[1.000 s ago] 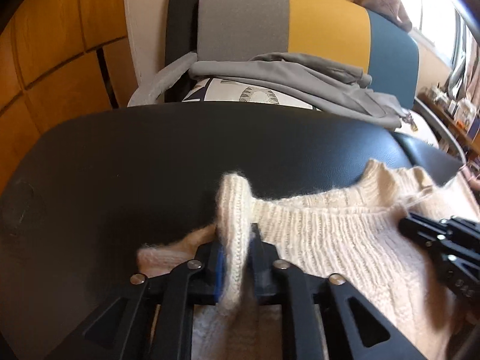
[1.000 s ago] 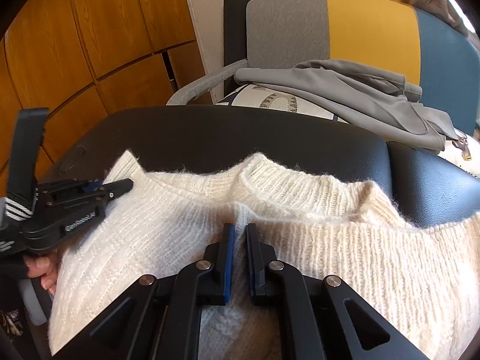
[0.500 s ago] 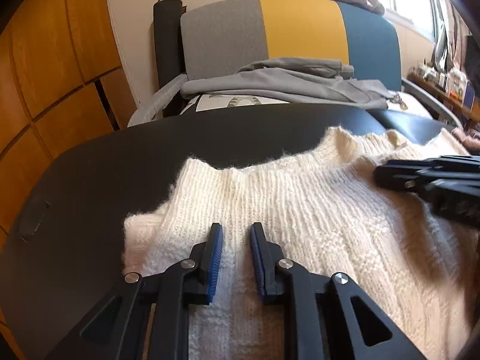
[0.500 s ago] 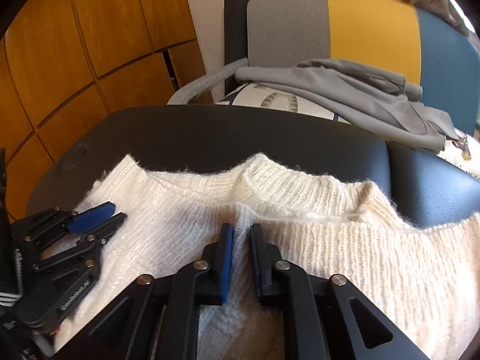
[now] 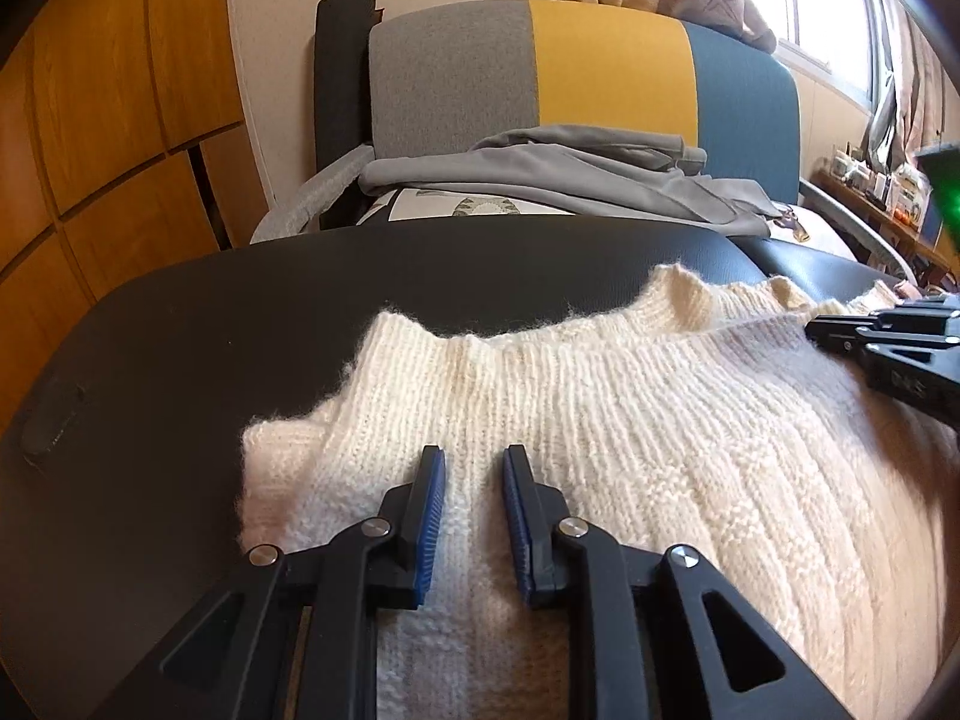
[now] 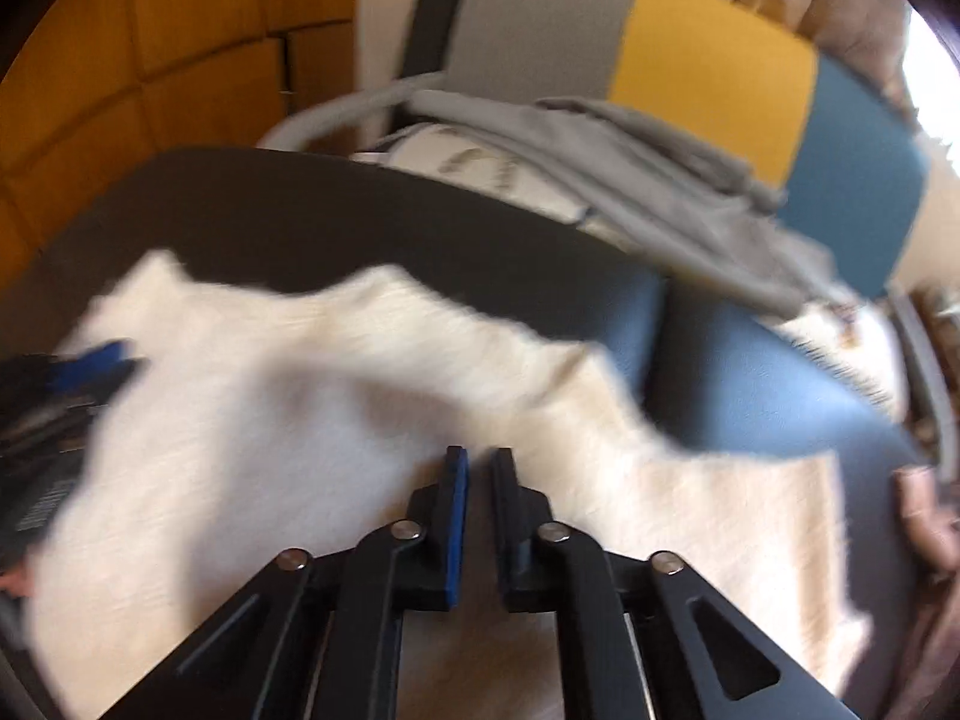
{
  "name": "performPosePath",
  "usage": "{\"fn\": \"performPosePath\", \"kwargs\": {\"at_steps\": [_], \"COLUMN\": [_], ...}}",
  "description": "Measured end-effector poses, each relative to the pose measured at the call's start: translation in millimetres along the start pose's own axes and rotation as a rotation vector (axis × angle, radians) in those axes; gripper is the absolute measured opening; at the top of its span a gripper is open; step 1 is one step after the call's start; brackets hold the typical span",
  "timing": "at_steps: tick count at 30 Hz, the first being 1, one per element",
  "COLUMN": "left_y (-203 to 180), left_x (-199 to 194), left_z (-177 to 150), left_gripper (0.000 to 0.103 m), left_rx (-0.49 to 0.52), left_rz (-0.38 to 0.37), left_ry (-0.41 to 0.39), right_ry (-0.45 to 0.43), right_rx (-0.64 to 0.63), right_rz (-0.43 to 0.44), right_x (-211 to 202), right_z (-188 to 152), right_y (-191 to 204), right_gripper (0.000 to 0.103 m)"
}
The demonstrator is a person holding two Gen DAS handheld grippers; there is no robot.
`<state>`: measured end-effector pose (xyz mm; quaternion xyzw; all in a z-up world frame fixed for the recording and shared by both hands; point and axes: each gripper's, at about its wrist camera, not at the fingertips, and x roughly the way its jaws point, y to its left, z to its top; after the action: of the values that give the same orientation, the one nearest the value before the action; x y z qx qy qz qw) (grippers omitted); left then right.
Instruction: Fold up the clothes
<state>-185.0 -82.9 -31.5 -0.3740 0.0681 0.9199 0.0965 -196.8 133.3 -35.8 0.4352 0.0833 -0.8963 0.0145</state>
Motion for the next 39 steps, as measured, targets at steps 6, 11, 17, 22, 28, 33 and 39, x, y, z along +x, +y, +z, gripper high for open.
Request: {"fn": "performPosePath", "kwargs": {"at_steps": [6,11,17,22,28,33,39], "left_y": [1,1,-2,-1,-2,1,-1], "left_x": [0,0,0,0,1,2,2], "left_z": [-1,-1,-1,-1,-1,-2,-1], "left_gripper": [0.021,0.021,0.021,0.021,0.021,0.021,0.02], "left_rx": [-0.006,-0.004,0.005,0.003,0.004,-0.003,0.009], "left_rz": [-0.004,-0.004,0.01,0.008,0.01,0.001,0.01], "left_ry": [-0.002,-0.003,-0.004,-0.004,-0.004,-0.004,0.006], "right_ry": [0.0,-0.106,-0.047,-0.029,-0.048,-0.066,-0.206], "right_rx": [0.132,0.279,0.319,0.277,0.409,0.455,0.53], "right_rz": [0.002,-0.03,-0.03,0.008,-0.11,-0.046,0.119], "right_x": [-12,-61,-58,-46,-52,-53,-122], "right_z": [-9,-39,-62,-60,-76,-99,-127], "right_y": [-39,-92,-144,-143,-178,-196,-204], "right_gripper": [0.002,0.043,0.055,0.007,0.0,0.005,0.032]}}
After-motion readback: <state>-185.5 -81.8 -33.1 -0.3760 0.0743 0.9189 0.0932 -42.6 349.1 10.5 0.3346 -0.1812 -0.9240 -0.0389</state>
